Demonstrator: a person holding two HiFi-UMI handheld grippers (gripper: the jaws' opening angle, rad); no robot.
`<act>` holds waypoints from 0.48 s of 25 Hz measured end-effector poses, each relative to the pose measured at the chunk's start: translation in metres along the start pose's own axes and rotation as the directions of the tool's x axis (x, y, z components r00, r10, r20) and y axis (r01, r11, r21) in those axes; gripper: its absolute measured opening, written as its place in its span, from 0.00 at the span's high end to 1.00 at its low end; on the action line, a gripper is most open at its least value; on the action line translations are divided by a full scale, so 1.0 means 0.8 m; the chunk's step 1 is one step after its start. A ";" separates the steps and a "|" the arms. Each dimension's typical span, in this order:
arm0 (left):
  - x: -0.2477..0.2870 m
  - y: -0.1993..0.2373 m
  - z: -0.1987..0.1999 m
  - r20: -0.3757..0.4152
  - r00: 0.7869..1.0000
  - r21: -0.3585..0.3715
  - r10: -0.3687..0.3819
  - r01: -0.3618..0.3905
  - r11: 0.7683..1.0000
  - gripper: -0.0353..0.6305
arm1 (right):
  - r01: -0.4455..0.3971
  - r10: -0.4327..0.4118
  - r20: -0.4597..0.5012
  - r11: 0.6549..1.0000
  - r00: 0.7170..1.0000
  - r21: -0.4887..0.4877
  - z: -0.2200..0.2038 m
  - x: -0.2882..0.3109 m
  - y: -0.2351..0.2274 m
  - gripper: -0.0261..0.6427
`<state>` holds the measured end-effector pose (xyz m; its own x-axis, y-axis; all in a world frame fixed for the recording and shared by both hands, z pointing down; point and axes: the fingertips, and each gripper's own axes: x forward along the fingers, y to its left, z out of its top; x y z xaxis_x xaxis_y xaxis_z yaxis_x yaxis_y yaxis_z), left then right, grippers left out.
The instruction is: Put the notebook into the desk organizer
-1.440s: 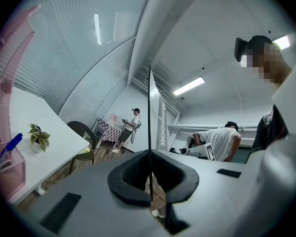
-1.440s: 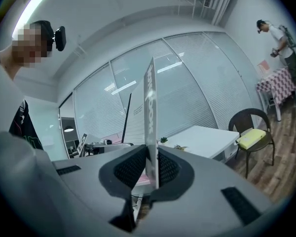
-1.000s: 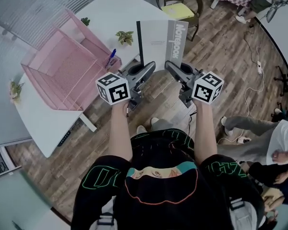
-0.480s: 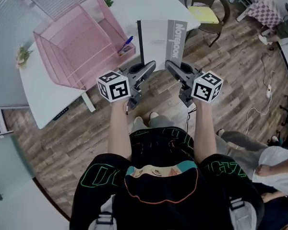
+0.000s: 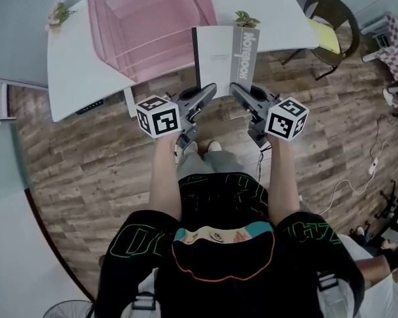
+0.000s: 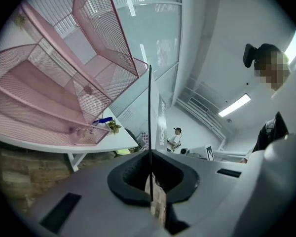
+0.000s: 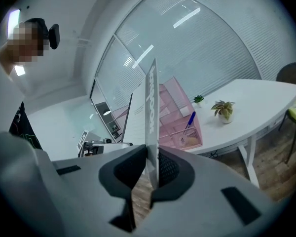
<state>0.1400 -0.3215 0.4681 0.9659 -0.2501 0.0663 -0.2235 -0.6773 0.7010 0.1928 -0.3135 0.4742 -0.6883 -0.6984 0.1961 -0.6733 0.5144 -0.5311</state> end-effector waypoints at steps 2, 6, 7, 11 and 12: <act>-0.017 0.007 -0.008 0.020 0.999 -0.019 0.032 -0.032 0.999 0.94 | -0.032 0.033 -0.030 0.999 0.999 0.008 -0.013 0.012 0.007 0.94; -0.047 0.019 -0.024 0.052 0.995 -0.056 0.087 -0.084 0.995 0.94 | -0.087 0.089 -0.083 0.996 0.993 0.025 -0.039 0.031 0.021 0.94; -0.055 0.022 -0.027 0.060 0.993 -0.063 0.098 -0.095 0.994 0.94 | -0.099 0.101 -0.092 0.995 0.991 0.029 -0.045 0.036 0.025 0.94; -0.085 0.028 -0.028 0.100 0.987 -0.093 0.123 -0.114 0.989 0.94 | -0.146 0.150 -0.115 0.988 0.982 0.039 -0.057 0.057 0.043 0.94; -0.094 0.030 -0.026 0.113 0.986 -0.104 0.127 -0.115 0.988 0.94 | -0.159 0.163 -0.121 0.986 0.979 0.041 -0.058 0.063 0.049 0.94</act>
<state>0.0651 -0.3043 0.4946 0.9090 -0.4100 0.0742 -0.3183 -0.5684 0.7587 0.1189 -0.3053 0.5013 -0.8166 -0.5396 0.2050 -0.5433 0.5984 -0.5888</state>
